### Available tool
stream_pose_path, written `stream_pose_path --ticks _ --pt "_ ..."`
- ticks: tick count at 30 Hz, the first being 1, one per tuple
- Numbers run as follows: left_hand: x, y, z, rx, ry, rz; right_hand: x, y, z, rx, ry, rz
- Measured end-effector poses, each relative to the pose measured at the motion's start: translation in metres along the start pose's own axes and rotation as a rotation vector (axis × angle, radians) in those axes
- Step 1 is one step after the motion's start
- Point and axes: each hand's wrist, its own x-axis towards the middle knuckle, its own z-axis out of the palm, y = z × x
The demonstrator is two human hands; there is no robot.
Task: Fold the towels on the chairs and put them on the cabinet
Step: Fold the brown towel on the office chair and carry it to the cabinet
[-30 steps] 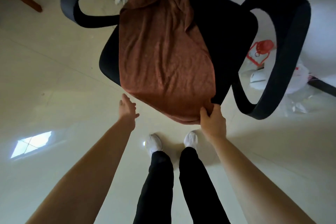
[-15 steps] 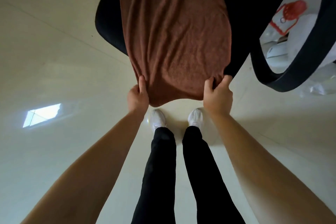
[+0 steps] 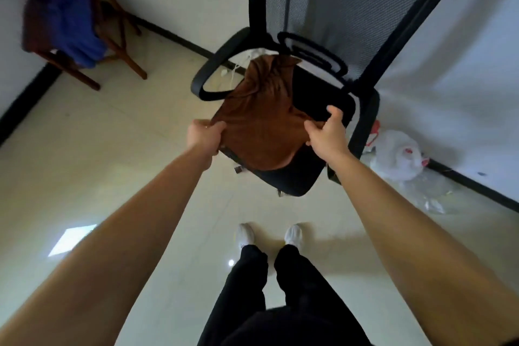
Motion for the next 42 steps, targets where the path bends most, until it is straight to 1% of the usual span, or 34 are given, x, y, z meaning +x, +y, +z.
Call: stream_pose_path --ticks 4,6,8,10,12,15,17,20,22,24,26,28,30,32,34,36,37,39,42 --pt "-0.047 0.1 -0.039 -0.213 0.066 0.142 -0.015 -0.096 -0.055 0.077 0.088 -0.208" --pt "-0.068 0.14 -0.061 -0.31 0.087 0.22 -0.024 -0.137 -0.077 0.185 0.147 -0.274" --pt "-0.082 0.17 -0.08 -0.441 0.129 0.258 -0.032 -0.166 -0.095 0.285 0.192 -0.313" --pt "-0.093 0.195 -0.1 -0.593 0.163 0.294 -0.045 -0.19 -0.11 0.41 0.198 -0.351" --pt "-0.102 0.216 -0.115 -0.7 0.139 0.342 -0.057 -0.208 -0.122 0.511 0.184 -0.391" --pt "-0.112 0.238 -0.131 -0.782 -0.001 0.419 -0.076 -0.225 -0.132 0.492 0.207 -0.447" --pt "-0.114 0.249 -0.139 -0.774 -0.104 0.475 -0.085 -0.236 -0.138 0.499 0.192 -0.434" --pt "-0.11 0.255 -0.153 -0.681 -0.326 0.507 -0.099 -0.243 -0.135 0.514 0.176 -0.436" --pt "-0.101 0.251 -0.164 -0.579 -0.409 0.536 -0.106 -0.24 -0.127 0.41 0.229 -0.438" --pt "-0.088 0.243 -0.176 -0.431 -0.413 0.642 -0.116 -0.232 -0.112 0.176 0.327 -0.472" --pt "-0.074 0.232 -0.189 -0.273 -0.338 0.737 -0.13 -0.224 -0.091 -0.075 0.447 -0.515" --pt "-0.065 0.221 -0.195 -0.231 -0.275 0.771 -0.144 -0.215 -0.076 -0.147 0.559 -0.561" --pt "-0.059 0.212 -0.202 -0.268 -0.279 0.756 -0.158 -0.205 -0.062 -0.072 0.62 -0.574" --pt "-0.051 0.206 -0.209 -0.295 -0.31 0.709 -0.176 -0.198 -0.05 0.04 0.637 -0.518" --pt "-0.044 0.202 -0.212 -0.309 -0.3 0.669 -0.191 -0.194 -0.043 0.0 0.677 -0.485" --pt "-0.039 0.198 -0.213 -0.319 -0.293 0.673 -0.201 -0.19 -0.04 -0.063 0.73 -0.492" --pt "-0.038 0.196 -0.213 -0.32 -0.297 0.684 -0.204 -0.189 -0.04 -0.049 0.758 -0.499" --pt "-0.039 0.196 -0.213 -0.319 -0.338 0.714 -0.207 -0.19 -0.039 0.068 0.798 -0.465" --pt "-0.039 0.203 -0.207 -0.307 -0.389 0.756 -0.208 -0.192 -0.041 0.269 0.797 -0.408"
